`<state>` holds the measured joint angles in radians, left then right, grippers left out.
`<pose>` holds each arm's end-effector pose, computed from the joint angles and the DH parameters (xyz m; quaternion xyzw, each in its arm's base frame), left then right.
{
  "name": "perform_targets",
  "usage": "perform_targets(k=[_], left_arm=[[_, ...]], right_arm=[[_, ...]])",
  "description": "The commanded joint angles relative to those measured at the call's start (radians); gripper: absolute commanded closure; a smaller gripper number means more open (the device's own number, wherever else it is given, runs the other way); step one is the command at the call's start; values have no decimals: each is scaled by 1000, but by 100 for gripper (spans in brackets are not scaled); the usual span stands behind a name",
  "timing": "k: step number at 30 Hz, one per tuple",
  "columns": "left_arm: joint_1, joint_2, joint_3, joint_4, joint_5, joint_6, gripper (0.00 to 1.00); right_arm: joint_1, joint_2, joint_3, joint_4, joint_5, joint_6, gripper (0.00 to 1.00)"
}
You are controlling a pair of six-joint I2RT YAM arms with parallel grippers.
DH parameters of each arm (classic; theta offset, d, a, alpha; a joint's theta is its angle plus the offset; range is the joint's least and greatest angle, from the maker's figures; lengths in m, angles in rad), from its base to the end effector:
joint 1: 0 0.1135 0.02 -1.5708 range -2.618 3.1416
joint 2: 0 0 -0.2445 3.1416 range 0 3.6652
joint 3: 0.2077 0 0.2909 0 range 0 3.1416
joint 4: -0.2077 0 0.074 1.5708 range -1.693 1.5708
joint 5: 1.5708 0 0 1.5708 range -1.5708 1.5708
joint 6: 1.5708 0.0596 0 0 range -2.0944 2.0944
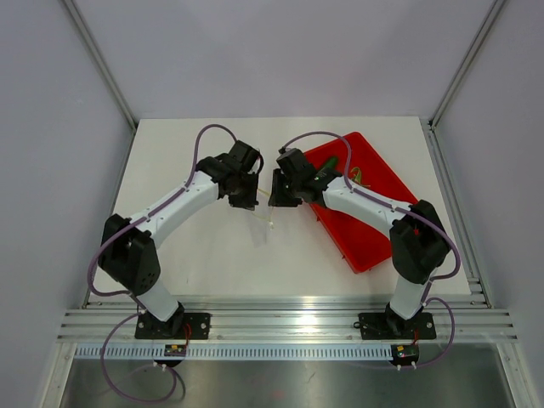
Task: Place the food in the zip-top bag and seal the zipper
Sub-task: Open the zipper of the food storage bag, then pick up the fake vegetable from the bin.
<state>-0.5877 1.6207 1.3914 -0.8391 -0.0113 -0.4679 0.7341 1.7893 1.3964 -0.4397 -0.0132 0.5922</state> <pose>0.3227 -0.2142 0.2343 0.0566 0.9669 -0.1205 0.2175 0.3327 0.3013 0.1998 -0.0685 0.9301 0.2269 0.2805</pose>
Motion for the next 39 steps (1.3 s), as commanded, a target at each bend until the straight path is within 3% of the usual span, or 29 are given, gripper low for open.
perform_targets(k=[1, 6, 13, 17, 20, 23, 29, 39], left_arm=[[3, 28, 44, -38, -30, 31, 100], [3, 39, 38, -31, -42, 31, 100], [3, 41, 35, -25, -42, 29, 100], [3, 38, 43, -26, -41, 31, 100], [3, 33, 43, -25, -39, 29, 100], [3, 30, 38, -17, -32, 28, 100], [3, 33, 38, -11, -23, 32, 100], [3, 42, 49, -9, -12, 40, 100]], right_arm=[[-1, -30, 30, 29, -33, 21, 65], [-1, -60, 9, 53, -80, 37, 55], [-10, -151, -22, 76, -67, 61, 53], [-58, -197, -43, 72, 5, 78, 49], [-186, -196, -43, 30, 40, 121, 42], [-288, -134, 7, -20, 134, 121, 32], [-384, 162, 298, -195, 248, 100, 31], [-437, 464, 585, -318, 246, 96, 23]])
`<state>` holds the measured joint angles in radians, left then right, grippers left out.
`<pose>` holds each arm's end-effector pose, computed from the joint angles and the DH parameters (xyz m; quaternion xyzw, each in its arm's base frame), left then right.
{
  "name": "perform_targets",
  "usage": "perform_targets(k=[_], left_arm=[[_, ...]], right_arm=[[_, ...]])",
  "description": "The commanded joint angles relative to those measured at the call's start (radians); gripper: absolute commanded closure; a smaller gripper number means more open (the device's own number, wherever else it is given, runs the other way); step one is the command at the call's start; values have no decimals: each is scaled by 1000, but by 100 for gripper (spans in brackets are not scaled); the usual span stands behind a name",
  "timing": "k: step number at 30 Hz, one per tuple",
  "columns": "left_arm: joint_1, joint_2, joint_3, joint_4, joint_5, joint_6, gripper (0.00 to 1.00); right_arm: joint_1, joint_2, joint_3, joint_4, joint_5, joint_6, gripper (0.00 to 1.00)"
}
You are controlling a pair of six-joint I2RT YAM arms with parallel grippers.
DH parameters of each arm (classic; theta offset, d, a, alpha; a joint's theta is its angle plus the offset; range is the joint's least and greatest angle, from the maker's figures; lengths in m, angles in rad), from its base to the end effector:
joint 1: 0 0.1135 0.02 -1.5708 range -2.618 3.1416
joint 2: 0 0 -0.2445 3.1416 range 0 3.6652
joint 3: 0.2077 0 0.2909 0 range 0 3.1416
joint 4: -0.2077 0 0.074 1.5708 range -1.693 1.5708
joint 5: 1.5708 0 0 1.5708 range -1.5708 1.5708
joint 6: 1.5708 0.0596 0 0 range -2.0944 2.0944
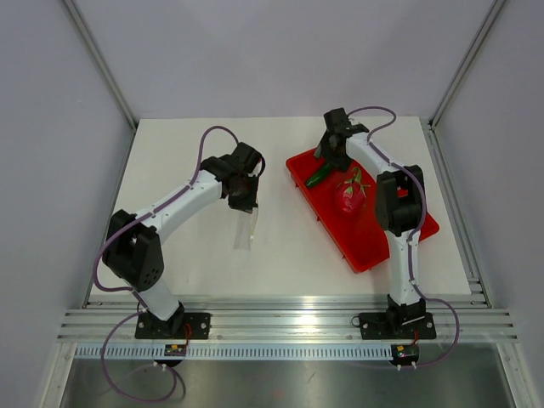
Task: Place the food in the zip-top bag and seal the zipper
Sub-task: Pick up the fake vegetable from the bin.
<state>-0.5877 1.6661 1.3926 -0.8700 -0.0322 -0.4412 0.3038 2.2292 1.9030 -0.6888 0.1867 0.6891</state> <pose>0.3247 -0.2140 0.2162 0.0681 0.9748 -0.0906 0.1923 0.5075 0.1475 0.1599 0.2084 0.9348 0.0513 0.2829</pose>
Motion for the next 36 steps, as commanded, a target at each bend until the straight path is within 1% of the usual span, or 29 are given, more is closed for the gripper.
perform_targets(k=[1, 4, 8, 11, 12, 14, 16, 17, 20, 22, 23, 24, 26, 30, 32, 36], left_arm=[[3, -3, 49, 22, 12, 15, 100], [3, -5, 52, 25, 20, 9, 100], [3, -12, 52, 25, 25, 4, 100], [3, -9, 59, 25, 26, 6, 100], [3, -9, 60, 25, 26, 6, 100], [3, -8, 66, 23, 26, 4, 100], [3, -8, 68, 22, 26, 7, 100], [3, -8, 68, 22, 26, 9, 100], [3, -9, 69, 20, 26, 12, 100], [3, -9, 72, 20, 26, 15, 100], [3, -6, 78, 20, 53, 15, 100], [3, -3, 80, 20, 58, 13, 100], [3, 1, 94, 22, 78, 15, 100], [-6, 33, 115, 31, 118, 10, 100], [-9, 47, 128, 31, 129, 7, 100], [-15, 67, 144, 37, 150, 4, 100]], right_arm=[[-6, 29, 74, -63, 49, 1, 23], [-5, 47, 64, -49, 45, 6, 24], [-11, 70, 54, -41, 34, 10, 27], [-12, 60, 27, -9, 31, 6, 39], [-12, 50, 19, -5, 31, 3, 48], [-14, 31, 1, 6, 40, -13, 60], [-14, -26, -57, 40, 56, -28, 67], [-14, -51, -80, 52, 66, -30, 69], [-12, -196, -186, 93, 95, -49, 70], [-12, -262, -274, 138, 118, -66, 71], [-14, -328, -303, 152, 125, -71, 71], [-14, -362, -361, 169, 126, -79, 73], [-11, -457, -415, 224, 131, -112, 74], [3, -603, -550, 314, 142, -166, 76], [18, -679, -584, 345, 149, -206, 77], [87, -770, -630, 403, 175, -272, 78]])
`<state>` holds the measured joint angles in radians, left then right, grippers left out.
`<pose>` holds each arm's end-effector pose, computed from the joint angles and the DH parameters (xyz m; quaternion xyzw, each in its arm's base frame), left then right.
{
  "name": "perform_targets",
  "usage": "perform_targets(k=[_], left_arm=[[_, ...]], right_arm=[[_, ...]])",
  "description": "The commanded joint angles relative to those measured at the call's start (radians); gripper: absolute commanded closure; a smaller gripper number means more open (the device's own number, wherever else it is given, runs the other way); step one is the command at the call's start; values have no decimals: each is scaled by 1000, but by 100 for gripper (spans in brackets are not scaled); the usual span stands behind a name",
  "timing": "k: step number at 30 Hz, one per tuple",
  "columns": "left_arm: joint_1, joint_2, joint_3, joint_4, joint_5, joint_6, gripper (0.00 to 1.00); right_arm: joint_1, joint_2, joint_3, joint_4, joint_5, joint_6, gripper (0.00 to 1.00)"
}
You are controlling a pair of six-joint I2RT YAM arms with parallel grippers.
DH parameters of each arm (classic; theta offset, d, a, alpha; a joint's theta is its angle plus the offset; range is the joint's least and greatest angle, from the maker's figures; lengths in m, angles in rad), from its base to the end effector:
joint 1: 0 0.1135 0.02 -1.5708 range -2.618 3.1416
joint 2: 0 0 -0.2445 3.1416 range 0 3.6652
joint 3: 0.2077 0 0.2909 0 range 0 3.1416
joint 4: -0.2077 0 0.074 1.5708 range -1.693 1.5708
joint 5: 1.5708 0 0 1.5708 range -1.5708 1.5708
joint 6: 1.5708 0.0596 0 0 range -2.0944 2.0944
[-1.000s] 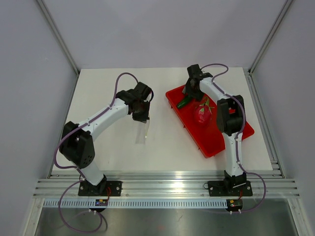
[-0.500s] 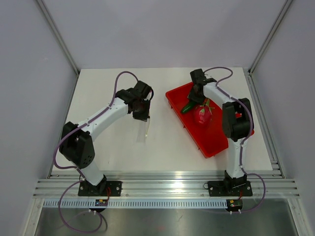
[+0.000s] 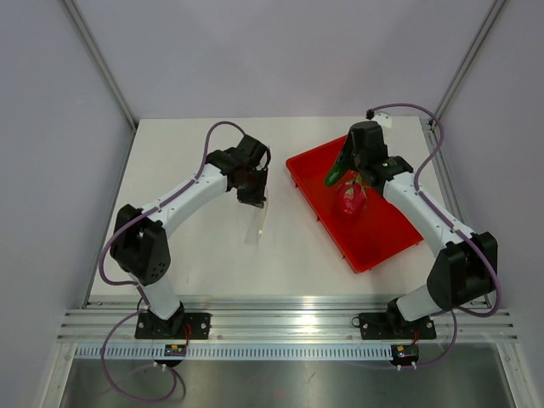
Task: Place the food in the zip-top bag and seal the zipper
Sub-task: Pick up the fake vegetable from the bin, then place the fake vegetable in the zipper food storage bag.
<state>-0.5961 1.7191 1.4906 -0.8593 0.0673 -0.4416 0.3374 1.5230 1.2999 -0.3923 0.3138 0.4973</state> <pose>0.3362 -0.2329 0.2311 0.0829 0.9669 -0.1469 0.1914 0.3891 0.1170 0.2778 0.1417 0.8686 0.0572 0.4714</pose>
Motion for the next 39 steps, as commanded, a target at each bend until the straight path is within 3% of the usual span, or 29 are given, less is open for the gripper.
perform_targets(k=[1, 7, 14, 25, 39], left_arm=[[-7, 23, 56, 20, 48, 6, 100], [-7, 37, 71, 17, 55, 7, 100], [-7, 45, 80, 32, 75, -23, 100], [-7, 48, 103, 25, 86, -37, 100], [7, 27, 117, 14, 155, -34, 100]], right_arm=[[98, -76, -33, 116, 65, -97, 78], [262, -150, -68, 217, 77, -71, 78], [368, -120, -88, 273, 83, 23, 78], [440, -17, -60, 326, 140, 113, 81], [474, 43, -142, 371, 332, 150, 82]])
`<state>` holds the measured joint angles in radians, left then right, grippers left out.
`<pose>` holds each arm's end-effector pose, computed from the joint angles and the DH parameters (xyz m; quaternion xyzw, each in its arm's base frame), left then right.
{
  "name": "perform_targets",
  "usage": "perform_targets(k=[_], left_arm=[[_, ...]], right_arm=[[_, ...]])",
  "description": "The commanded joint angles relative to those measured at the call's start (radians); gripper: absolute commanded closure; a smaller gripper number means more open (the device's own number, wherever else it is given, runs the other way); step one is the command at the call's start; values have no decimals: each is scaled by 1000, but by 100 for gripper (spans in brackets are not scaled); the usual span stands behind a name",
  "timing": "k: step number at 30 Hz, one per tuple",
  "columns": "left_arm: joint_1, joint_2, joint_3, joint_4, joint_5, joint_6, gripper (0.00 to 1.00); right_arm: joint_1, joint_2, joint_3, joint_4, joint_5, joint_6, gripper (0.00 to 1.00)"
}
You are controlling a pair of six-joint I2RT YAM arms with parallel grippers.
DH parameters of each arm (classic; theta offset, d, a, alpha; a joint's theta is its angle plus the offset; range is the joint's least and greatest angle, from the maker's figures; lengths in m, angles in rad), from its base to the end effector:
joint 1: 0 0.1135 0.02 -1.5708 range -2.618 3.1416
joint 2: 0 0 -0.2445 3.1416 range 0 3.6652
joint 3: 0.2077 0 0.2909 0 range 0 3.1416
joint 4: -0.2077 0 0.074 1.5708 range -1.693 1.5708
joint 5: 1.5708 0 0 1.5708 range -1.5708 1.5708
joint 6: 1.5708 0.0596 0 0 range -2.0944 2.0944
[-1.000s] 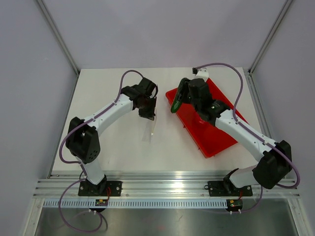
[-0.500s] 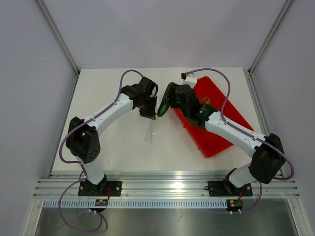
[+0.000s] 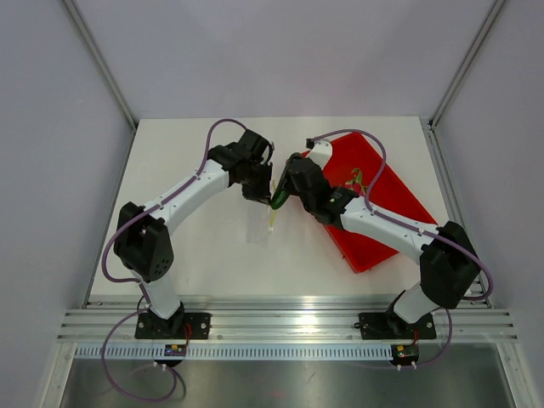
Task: Place the food in the zip-top bag and seal the zipper
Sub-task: Place the fake vegetable in the zipper food storage bag.
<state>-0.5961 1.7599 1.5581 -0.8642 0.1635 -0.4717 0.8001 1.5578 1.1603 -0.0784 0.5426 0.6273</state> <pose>0.3430 -0.2444 0.2391 0.0803 0.9619 -0.1947 0.1740 0.3102 0.2753 0.2458 0.0680 0.8316 0.1553 0.5289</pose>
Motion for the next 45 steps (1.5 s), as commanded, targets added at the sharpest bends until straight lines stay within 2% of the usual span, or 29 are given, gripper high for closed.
perform_targets(k=[1, 10, 14, 21, 29, 38, 45], left_arm=[[5, -17, 49, 17, 65, -5, 100], [10, -30, 30, 45, 122, -36, 100], [10, -20, 25, 63, 134, -57, 100], [13, -2, 19, 68, 130, -64, 100], [18, 21, 26, 74, 134, -65, 100], [24, 24, 31, 100, 179, -88, 100], [30, 26, 30, 111, 191, -97, 100]], right_arm=[[14, 13, 5, 54, 114, 15, 82], [42, 48, 50, 6, 212, 34, 83], [68, 77, 95, -81, 263, 99, 83], [77, -11, 44, -81, 275, 202, 85], [79, -61, 32, -93, 214, 236, 85], [99, 44, 32, -124, 166, 288, 86], [105, 64, 16, -129, 123, 305, 87]])
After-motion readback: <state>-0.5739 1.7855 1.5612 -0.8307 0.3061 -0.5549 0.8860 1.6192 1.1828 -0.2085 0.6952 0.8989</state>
